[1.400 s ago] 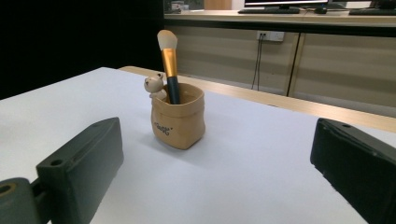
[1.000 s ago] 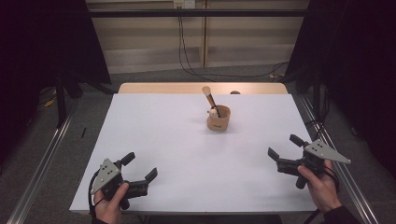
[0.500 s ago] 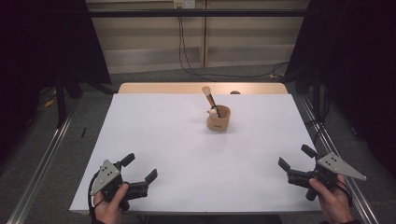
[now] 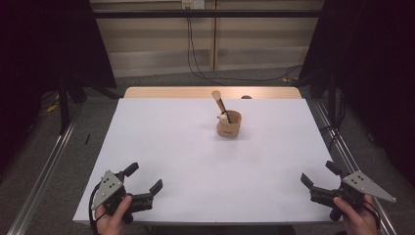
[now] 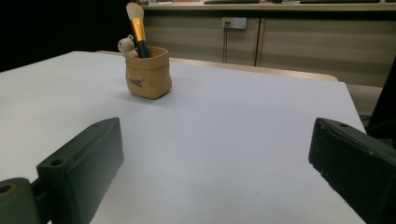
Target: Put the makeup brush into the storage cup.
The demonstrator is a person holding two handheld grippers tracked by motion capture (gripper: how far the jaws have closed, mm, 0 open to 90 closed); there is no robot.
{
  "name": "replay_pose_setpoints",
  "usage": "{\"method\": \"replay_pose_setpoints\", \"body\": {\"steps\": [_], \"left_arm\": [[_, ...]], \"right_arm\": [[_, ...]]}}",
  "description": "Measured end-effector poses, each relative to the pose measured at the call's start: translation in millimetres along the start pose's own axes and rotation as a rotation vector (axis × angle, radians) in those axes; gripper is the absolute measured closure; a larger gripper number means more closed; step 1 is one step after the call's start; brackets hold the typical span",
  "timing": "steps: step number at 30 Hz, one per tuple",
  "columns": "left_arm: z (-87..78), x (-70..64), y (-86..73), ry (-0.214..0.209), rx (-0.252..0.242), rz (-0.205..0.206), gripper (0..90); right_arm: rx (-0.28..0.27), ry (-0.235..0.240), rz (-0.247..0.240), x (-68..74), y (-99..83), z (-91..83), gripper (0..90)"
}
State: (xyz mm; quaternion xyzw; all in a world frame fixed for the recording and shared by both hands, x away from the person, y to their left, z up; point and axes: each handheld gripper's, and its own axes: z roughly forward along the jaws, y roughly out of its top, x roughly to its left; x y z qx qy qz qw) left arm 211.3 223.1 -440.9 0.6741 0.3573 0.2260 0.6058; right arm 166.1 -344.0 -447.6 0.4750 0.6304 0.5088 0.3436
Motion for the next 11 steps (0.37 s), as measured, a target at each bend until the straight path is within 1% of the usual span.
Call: {"method": "replay_pose_setpoints", "body": {"steps": [3,4,5,7,8,9,10,11], "left_arm": [[0.1,0.6,0.4,-0.002,0.002,0.001,1.1],[-0.1,1.0,0.6,-0.005,-0.002,0.002,1.2],[-0.7,1.4,1.0,0.006,0.0,0.008,1.2],[-2.0,2.8,1.4,0.011,-0.011,-0.008,1.1],[-1.7,3.1,0.8,0.017,-0.01,-0.007,1.0],[-1.6,3.3,0.6,0.01,-0.006,-0.008,1.0],[-1.6,3.6,0.6,0.011,0.0,0.001,1.0],[-0.6,2.6,0.3,0.004,-0.005,-0.011,1.0]], "right_arm": [[0.012,0.009,-0.003,-0.1,-0.7,0.0,2.7],[0.001,0.002,-0.011,-0.3,-1.6,1.4,2.6],[0.001,0.002,-0.011,-0.3,-1.6,1.4,2.6],[0.011,0.008,-0.021,1.0,-1.7,3.3,2.4],[0.01,0.013,-0.023,1.9,-1.4,3.9,2.3],[0.0,0.013,-0.031,2.4,-1.0,4.2,2.2],[-0.001,0.014,-0.031,2.5,-0.9,4.2,2.2],[0.001,0.01,-0.031,2.4,-1.1,4.3,2.2]]}}
